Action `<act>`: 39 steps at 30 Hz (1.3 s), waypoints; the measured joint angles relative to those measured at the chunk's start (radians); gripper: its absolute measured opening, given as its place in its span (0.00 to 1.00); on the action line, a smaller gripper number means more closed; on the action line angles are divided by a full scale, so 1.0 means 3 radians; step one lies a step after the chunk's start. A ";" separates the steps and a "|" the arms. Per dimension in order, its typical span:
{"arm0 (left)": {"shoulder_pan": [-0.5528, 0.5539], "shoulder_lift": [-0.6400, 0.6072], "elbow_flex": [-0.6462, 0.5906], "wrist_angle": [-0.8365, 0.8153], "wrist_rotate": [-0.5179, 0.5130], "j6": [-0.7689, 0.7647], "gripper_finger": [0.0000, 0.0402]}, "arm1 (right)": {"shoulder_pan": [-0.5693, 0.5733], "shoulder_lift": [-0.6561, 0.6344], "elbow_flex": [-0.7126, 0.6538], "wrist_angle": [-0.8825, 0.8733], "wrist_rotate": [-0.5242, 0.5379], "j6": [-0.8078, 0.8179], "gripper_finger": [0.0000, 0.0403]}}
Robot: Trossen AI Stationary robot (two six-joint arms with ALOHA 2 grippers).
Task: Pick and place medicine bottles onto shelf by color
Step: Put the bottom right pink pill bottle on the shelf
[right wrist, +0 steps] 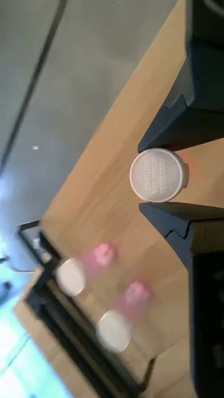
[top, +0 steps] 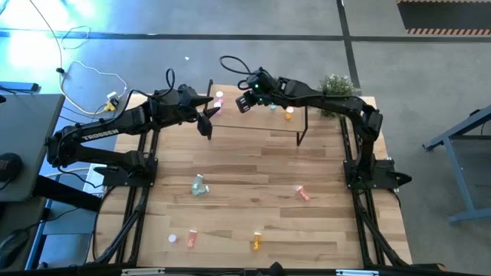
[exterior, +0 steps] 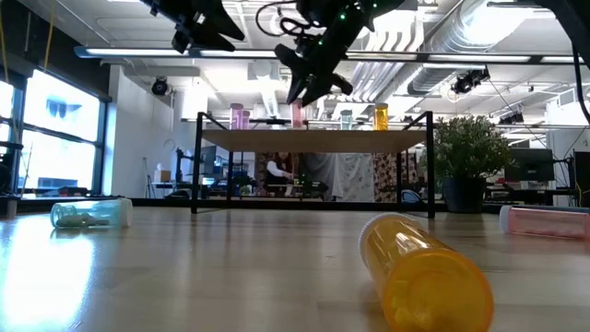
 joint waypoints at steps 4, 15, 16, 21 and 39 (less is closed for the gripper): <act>0.0000 0.0000 0.0000 0.0000 0.0000 0.0001 0.53 | 0.0092 -0.0006 -0.0059 0.0048 0.0254 0.0123 0.28; 0.0000 0.0001 0.0000 -0.0011 0.0075 0.0063 0.53 | 0.0184 0.0007 -0.0063 0.0065 0.0534 0.0353 0.28; 0.0000 0.0001 0.0000 -0.0012 0.0076 0.0062 0.53 | 0.0183 0.0023 -0.0063 0.0090 0.0535 0.0373 0.28; 0.0000 0.0001 0.0000 -0.0013 0.0076 0.0062 0.53 | 0.0209 0.0118 -0.0063 0.0098 0.0589 0.0427 0.28; 0.0000 0.0003 0.0000 -0.0012 0.0080 0.0062 0.53 | 0.0195 0.0122 -0.0062 0.0241 0.0536 0.0090 0.28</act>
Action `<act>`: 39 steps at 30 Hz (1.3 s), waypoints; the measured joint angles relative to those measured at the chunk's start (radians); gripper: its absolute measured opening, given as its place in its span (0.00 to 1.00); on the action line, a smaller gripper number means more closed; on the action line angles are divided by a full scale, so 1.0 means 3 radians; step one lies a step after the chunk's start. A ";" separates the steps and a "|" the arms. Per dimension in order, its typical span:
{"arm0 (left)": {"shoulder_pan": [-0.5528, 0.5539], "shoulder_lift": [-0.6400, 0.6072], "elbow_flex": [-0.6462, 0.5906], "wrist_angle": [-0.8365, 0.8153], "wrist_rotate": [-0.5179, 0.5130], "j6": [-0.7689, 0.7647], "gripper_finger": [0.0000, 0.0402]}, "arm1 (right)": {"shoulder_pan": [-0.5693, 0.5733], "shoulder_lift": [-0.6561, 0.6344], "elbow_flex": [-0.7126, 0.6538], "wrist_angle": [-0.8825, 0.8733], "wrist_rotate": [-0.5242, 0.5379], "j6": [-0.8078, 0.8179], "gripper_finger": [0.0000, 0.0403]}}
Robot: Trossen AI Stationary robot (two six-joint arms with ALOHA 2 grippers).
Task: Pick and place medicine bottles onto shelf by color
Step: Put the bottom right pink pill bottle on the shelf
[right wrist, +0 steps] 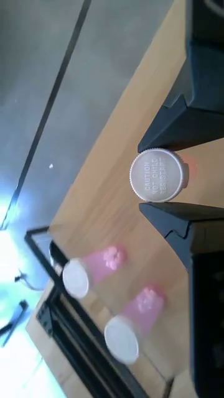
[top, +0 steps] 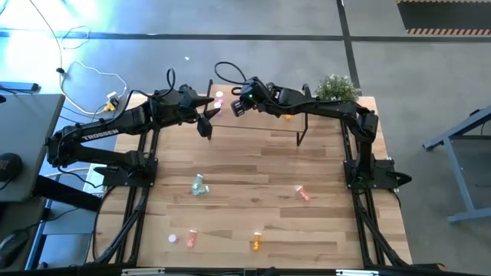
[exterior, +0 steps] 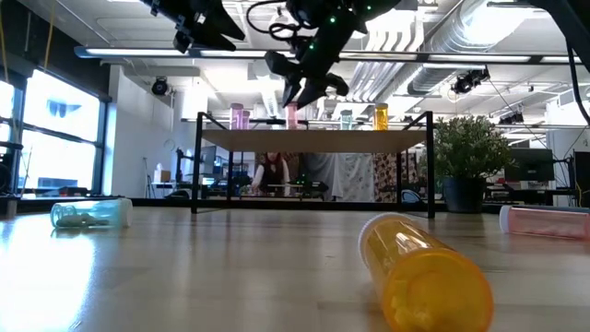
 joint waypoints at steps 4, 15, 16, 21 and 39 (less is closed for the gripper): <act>0.0000 0.0000 0.0000 0.0000 0.0000 0.0000 0.53 | -0.0006 0.0067 0.0003 0.0072 -0.0127 -0.0049 0.28; 0.0000 0.0001 0.0000 0.0001 -0.0005 0.0000 0.53 | -0.0014 0.0097 0.0001 -0.0034 -0.0080 0.0014 0.28; -0.0001 0.0001 0.0000 0.0001 -0.0004 0.0000 0.53 | -0.0014 0.0097 0.0001 -0.0045 -0.0073 0.0022 0.28; 0.0000 0.0001 0.0000 0.0000 -0.0005 0.0000 0.53 | -0.0012 0.0098 0.0003 -0.0066 -0.0045 -0.0007 0.28; 0.0000 0.0001 0.0000 0.0000 -0.0005 0.0000 0.53 | -0.0014 0.0115 0.0010 -0.0084 -0.0051 -0.0008 0.48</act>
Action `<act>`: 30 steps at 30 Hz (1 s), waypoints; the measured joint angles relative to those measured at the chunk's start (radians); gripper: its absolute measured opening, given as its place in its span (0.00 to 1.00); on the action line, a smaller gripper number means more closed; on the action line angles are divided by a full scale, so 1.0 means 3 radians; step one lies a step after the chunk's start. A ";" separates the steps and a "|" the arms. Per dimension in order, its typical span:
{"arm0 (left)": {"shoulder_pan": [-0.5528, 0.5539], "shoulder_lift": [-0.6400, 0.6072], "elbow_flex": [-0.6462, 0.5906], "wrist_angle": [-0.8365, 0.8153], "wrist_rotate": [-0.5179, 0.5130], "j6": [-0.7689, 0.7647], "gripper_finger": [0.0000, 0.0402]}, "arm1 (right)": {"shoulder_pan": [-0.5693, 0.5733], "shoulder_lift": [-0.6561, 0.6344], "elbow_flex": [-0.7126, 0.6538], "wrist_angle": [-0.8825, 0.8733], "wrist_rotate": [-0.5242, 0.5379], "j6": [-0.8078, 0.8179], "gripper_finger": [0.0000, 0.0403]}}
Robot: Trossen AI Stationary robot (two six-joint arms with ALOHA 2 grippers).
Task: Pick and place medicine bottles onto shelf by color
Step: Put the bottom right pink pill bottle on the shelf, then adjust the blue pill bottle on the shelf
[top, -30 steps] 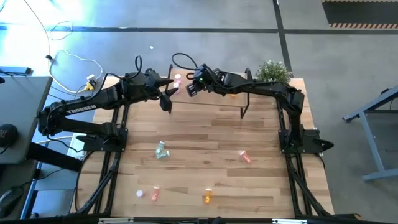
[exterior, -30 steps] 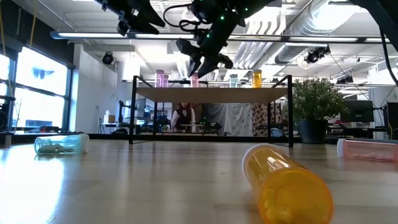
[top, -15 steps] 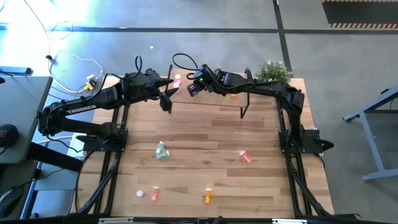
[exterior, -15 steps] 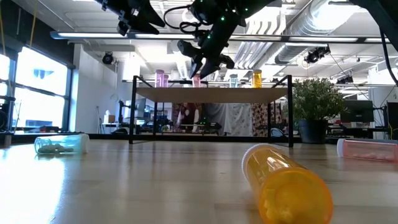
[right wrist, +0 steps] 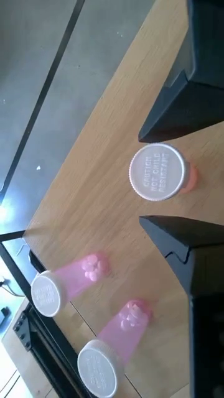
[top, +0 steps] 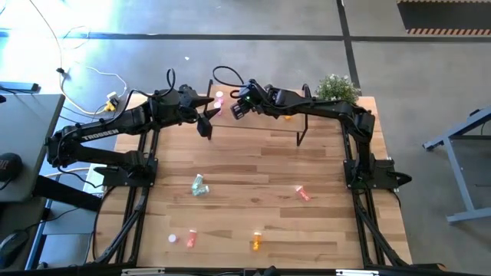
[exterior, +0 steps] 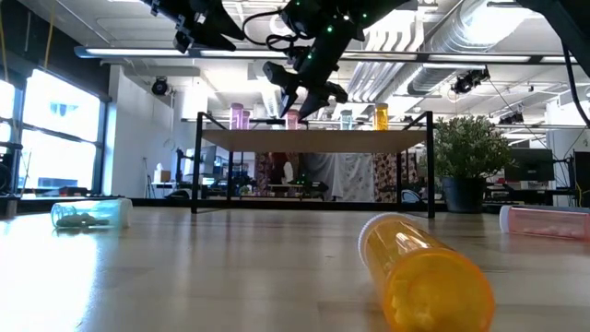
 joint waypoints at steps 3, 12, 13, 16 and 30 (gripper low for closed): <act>0.0000 0.0000 0.0000 0.0001 0.0000 0.0000 0.53 | 0.0000 -0.0004 0.0000 0.0023 0.0000 0.0000 0.48; 0.0000 0.0000 0.0000 0.0001 0.0000 -0.0001 0.53 | -0.0010 -0.0005 0.0003 0.0078 0.0001 0.0000 0.48; 0.0000 0.0000 0.0000 0.0001 0.0000 -0.0001 0.53 | -0.0017 -0.0005 0.0003 0.0079 0.0001 0.0000 0.48; -0.0001 0.0000 0.0000 0.0001 0.0000 -0.0001 0.53 | -0.0043 -0.0016 0.0003 0.0076 -0.0008 0.0000 0.48; -0.0001 0.0000 0.0000 0.0001 0.0001 -0.0001 0.53 | -0.0150 -0.0423 0.0004 0.0071 -0.0124 -0.0172 0.48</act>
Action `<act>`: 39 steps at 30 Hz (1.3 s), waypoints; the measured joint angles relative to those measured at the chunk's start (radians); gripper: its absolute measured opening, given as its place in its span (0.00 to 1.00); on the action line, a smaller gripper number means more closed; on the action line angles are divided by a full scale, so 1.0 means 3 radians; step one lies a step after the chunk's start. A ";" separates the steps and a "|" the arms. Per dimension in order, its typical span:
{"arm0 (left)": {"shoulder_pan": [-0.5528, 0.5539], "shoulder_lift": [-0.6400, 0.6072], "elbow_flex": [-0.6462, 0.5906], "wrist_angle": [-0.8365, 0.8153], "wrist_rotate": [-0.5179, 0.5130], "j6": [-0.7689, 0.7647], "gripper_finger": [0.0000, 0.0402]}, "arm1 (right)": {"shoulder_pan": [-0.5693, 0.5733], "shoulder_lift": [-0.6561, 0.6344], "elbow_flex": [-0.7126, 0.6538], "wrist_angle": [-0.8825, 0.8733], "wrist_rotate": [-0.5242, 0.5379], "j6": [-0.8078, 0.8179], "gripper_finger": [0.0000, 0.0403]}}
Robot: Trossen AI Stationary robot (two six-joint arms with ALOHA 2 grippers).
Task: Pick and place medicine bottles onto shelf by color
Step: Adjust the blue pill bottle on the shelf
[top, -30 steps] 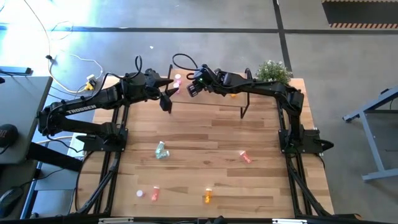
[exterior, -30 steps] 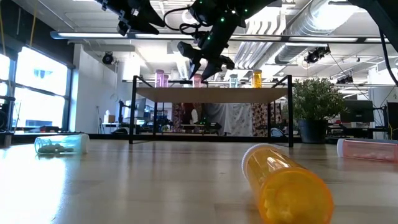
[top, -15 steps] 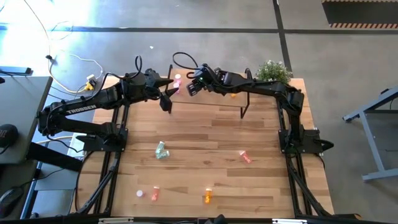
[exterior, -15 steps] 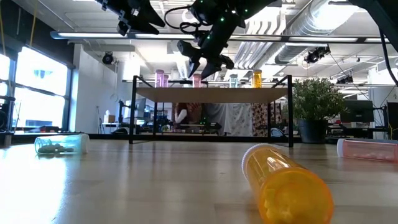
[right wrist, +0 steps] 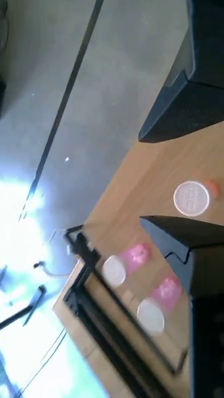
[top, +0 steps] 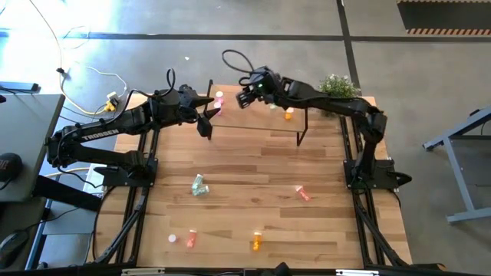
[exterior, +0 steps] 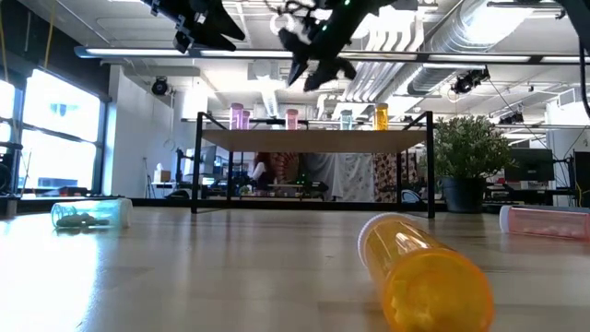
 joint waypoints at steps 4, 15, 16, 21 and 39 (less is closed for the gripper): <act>0.0000 0.0000 0.0000 -0.0001 0.0000 0.0000 0.53 | -0.0064 -0.0253 0.0003 -0.0151 -0.0118 -0.0003 0.48; 0.0000 0.0000 0.0000 -0.0056 0.0000 0.0000 0.53 | -0.0258 -0.0625 0.0003 -0.1158 -0.1008 0.0374 0.48; 0.0000 0.0000 0.0000 -0.0055 0.0000 0.0001 0.53 | -0.0276 -0.0625 0.0003 -0.1256 -0.1076 0.0434 0.48; -0.0001 0.0000 0.0000 -0.0054 -0.0003 0.0001 0.53 | -0.0293 -0.0606 0.0003 -0.1546 -0.1138 0.0566 0.48; -0.0001 0.0000 0.0000 -0.0053 -0.0014 -0.0001 0.53 | -0.0309 -0.0384 -0.0011 -0.1663 -0.0823 0.0729 0.48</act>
